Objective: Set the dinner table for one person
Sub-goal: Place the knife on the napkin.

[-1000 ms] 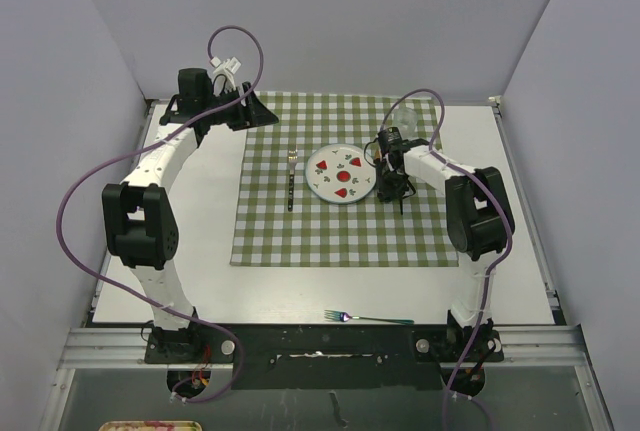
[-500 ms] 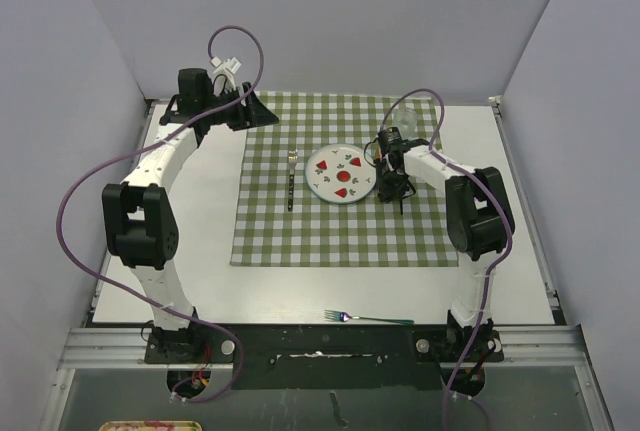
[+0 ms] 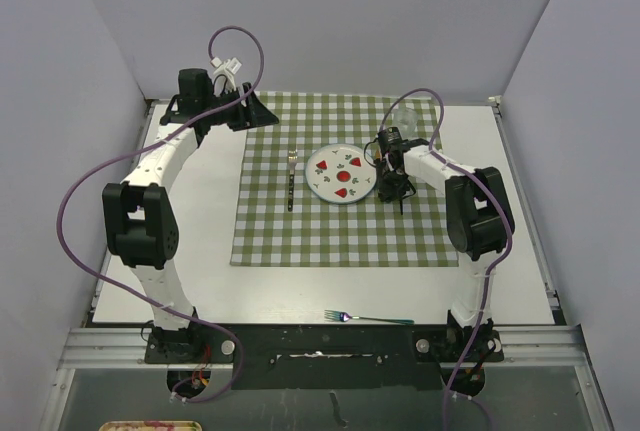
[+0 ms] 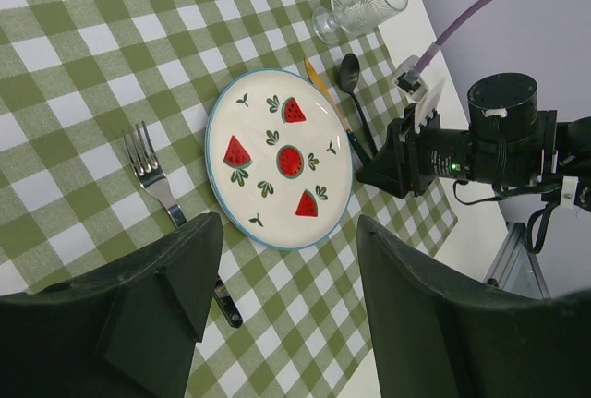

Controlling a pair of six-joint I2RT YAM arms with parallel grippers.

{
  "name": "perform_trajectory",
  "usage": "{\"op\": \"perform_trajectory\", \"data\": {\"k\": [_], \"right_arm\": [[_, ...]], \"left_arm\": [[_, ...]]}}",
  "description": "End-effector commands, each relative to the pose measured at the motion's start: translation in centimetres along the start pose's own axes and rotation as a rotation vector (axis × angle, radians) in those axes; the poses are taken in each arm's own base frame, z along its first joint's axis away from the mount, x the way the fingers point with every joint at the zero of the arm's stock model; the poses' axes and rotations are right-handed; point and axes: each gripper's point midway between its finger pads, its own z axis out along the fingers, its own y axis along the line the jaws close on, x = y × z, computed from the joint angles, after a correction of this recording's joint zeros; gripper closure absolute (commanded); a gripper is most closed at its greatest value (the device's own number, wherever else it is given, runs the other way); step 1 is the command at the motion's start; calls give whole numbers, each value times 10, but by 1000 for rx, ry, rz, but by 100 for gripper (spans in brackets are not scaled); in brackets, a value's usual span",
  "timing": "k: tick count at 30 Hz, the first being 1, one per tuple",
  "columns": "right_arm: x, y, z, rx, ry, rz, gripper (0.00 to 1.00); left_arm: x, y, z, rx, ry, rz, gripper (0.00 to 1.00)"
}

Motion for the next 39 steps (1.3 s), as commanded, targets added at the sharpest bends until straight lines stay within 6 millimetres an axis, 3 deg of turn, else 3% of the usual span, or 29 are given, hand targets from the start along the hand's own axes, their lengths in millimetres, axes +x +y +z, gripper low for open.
{"op": "perform_trajectory", "data": {"k": [1,39], "right_arm": [[-1,-16,7,69,16,-8,97],[2,-6,9,53,25,-17,93]], "left_arm": [[-14,-8,3,44,-32,69,42],[-13,-7,5,52,-25,66,42]]}}
